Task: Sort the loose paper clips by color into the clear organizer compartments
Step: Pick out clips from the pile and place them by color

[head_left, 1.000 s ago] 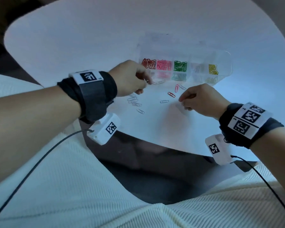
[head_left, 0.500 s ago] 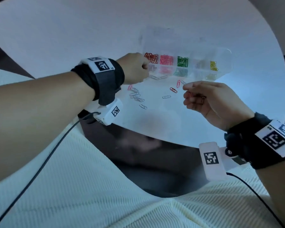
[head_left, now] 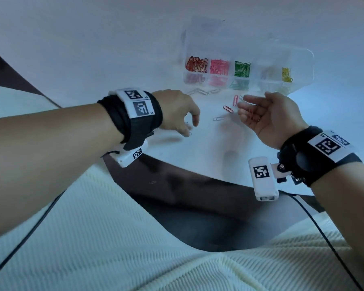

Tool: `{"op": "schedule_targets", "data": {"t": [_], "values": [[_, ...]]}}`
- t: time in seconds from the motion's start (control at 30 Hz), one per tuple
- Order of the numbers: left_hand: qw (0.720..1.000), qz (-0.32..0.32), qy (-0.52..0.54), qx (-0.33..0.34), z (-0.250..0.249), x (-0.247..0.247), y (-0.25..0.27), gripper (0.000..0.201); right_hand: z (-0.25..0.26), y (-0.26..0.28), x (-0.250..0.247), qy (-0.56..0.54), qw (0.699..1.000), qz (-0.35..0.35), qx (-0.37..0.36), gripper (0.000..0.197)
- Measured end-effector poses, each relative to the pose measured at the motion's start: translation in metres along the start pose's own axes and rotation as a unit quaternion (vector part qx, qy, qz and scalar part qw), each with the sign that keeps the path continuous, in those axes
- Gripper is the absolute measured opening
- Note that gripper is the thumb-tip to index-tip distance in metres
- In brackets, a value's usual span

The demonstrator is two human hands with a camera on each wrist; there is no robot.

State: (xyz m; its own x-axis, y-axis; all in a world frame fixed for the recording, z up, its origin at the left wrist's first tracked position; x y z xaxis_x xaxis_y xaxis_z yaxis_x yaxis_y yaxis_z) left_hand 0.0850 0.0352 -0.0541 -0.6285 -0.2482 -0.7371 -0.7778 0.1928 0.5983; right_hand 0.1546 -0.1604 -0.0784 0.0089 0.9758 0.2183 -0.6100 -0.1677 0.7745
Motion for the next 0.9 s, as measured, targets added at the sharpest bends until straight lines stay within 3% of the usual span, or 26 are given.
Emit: {"op": "schedule_targets", "data": {"t": [0.07,0.13,0.2,0.27,0.33,0.4,0.6,0.9], "values": [[1.000,0.004,-0.006,-0.001,0.002,0.003,-0.001,0.020,-0.001,-0.003,0.001,0.037,0.999,-0.011,-0.007,0.035],[1.000,0.003,-0.012,-0.002,0.001,0.007,-0.003,0.014,0.006,-0.005,0.003,0.205,0.975,-0.044,-0.069,0.027],[1.000,-0.004,-0.014,-0.003,0.000,0.008,-0.004,0.011,0.020,-0.006,0.012,0.424,0.883,-0.070,-0.186,0.021],[1.000,-0.010,-0.019,-0.005,-0.001,0.009,-0.006,0.009,0.028,-0.006,0.027,0.545,0.794,-0.071,-0.259,0.025],[1.000,-0.010,-0.026,-0.004,-0.002,0.009,-0.007,0.008,0.029,-0.011,0.035,0.618,0.732,-0.071,-0.278,0.026],[1.000,-0.013,-0.027,-0.008,0.001,0.008,-0.006,0.007,0.029,-0.015,0.041,0.663,0.693,-0.079,-0.272,0.022],[0.999,-0.022,-0.040,-0.010,0.001,0.010,-0.008,0.005,0.035,-0.012,0.045,0.725,0.633,-0.092,-0.257,0.007],[0.998,-0.026,-0.031,-0.038,0.002,0.007,-0.009,0.007,0.026,-0.017,0.042,0.787,0.574,-0.093,-0.206,0.025]]}}
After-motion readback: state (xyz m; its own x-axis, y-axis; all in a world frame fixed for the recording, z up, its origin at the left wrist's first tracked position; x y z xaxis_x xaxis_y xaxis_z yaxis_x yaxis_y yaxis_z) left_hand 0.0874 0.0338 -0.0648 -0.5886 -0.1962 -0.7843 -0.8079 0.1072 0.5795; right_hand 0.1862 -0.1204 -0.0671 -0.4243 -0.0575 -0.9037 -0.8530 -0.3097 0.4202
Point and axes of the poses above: each hand's wrist, its own y-axis away from the middle knuckle, its own x-axis out of the palm, z = x × y, the point moved 6 cm from there along -y, towards the middle knuckle, and after that the axes turned 2 degrees about -y, right-handed, at the moved point
